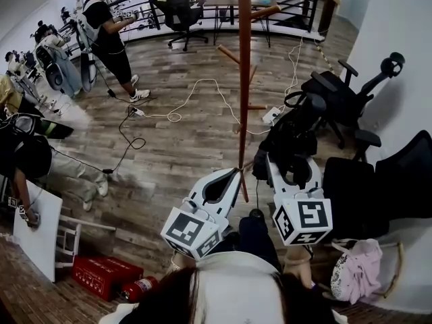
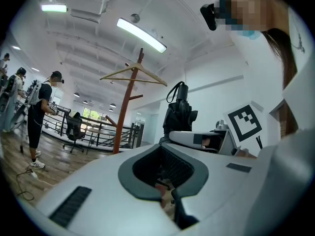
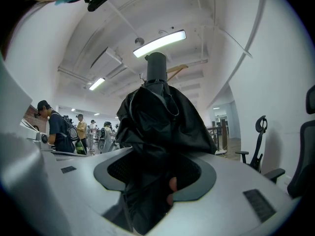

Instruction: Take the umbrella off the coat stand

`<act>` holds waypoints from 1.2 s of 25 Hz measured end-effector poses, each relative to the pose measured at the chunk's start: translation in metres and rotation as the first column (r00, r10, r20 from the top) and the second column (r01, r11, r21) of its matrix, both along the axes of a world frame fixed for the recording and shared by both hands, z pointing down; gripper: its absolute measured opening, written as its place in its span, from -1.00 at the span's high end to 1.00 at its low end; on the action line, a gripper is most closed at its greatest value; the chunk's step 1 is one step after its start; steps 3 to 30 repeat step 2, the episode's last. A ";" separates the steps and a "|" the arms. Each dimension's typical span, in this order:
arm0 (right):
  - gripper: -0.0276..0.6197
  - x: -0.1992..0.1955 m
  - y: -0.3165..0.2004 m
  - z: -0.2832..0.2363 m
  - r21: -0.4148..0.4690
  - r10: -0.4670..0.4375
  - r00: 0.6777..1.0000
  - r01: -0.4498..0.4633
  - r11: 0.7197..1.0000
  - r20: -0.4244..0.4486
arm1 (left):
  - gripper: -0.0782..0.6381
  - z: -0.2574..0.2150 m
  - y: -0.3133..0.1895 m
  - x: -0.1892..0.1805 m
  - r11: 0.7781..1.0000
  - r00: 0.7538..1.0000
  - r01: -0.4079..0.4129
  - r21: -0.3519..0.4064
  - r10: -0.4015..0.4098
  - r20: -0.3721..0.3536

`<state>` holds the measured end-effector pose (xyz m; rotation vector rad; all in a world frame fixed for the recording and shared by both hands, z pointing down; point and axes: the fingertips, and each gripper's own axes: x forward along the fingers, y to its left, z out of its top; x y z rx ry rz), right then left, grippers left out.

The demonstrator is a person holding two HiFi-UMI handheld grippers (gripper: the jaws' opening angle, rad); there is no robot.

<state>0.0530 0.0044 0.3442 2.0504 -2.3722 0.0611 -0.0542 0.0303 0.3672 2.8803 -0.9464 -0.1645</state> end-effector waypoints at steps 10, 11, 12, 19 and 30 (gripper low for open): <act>0.17 0.002 -0.001 0.001 -0.003 -0.003 1.000 0.003 1.000 0.002 | 0.76 0.001 0.000 0.002 1.000 1.000 -0.002 -0.002 0.002 0.000; 0.17 0.002 -0.001 0.001 -0.003 -0.003 1.000 0.003 1.000 0.002 | 0.76 0.001 0.000 0.002 1.000 1.000 -0.002 -0.002 0.002 0.000; 0.17 0.002 -0.001 0.001 -0.003 -0.003 1.000 0.003 1.000 0.002 | 0.76 0.001 0.000 0.002 1.000 1.000 -0.002 -0.002 0.002 0.000; 0.17 0.002 -0.001 0.001 -0.003 -0.003 1.000 0.003 1.000 0.002 | 0.76 0.001 0.000 0.002 1.000 1.000 -0.002 -0.002 0.002 0.000; 0.17 0.002 -0.001 0.001 -0.003 -0.003 1.000 0.003 1.000 0.002 | 0.76 0.001 0.000 0.002 1.000 1.000 -0.002 -0.002 0.002 0.000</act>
